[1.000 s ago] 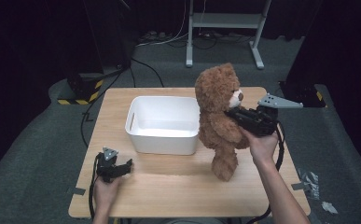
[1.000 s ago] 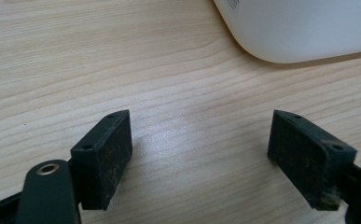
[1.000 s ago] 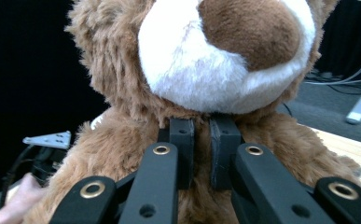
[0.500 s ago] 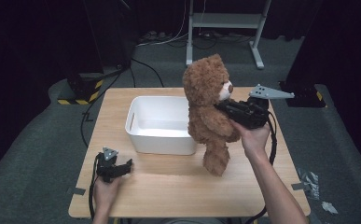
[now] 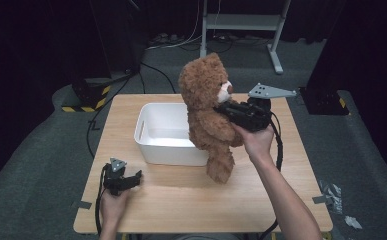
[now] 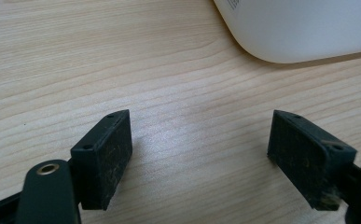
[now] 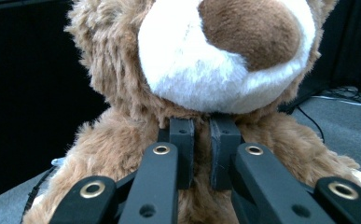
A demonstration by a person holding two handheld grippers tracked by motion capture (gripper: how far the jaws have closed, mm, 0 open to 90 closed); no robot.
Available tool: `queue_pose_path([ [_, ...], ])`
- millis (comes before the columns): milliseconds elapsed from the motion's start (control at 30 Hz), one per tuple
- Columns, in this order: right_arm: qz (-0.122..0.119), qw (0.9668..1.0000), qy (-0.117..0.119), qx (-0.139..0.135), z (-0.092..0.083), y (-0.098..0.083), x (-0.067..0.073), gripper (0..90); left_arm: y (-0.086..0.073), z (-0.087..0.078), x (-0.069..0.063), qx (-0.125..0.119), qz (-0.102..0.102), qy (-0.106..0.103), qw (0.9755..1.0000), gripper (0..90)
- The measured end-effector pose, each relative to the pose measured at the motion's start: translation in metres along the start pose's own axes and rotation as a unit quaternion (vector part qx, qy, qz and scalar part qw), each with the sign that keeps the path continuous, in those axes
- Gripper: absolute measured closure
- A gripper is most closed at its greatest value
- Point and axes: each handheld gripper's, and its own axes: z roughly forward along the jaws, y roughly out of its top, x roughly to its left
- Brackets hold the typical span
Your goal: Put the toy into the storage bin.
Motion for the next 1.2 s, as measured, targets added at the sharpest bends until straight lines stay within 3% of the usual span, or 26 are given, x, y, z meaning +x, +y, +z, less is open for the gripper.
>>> queue_pose_path([
  [500,-0.007,0.9999,0.001,0.007,0.025,0.015,0.009,82.6,0.000,0.000,0.000,0.000,0.001,0.000,1.0000,21.7],
  [1200,0.012,0.9995,-0.006,0.030,0.057,0.024,0.003,82.4,0.000,0.001,0.000,-0.002,0.003,-0.001,1.0000,22.3],
])
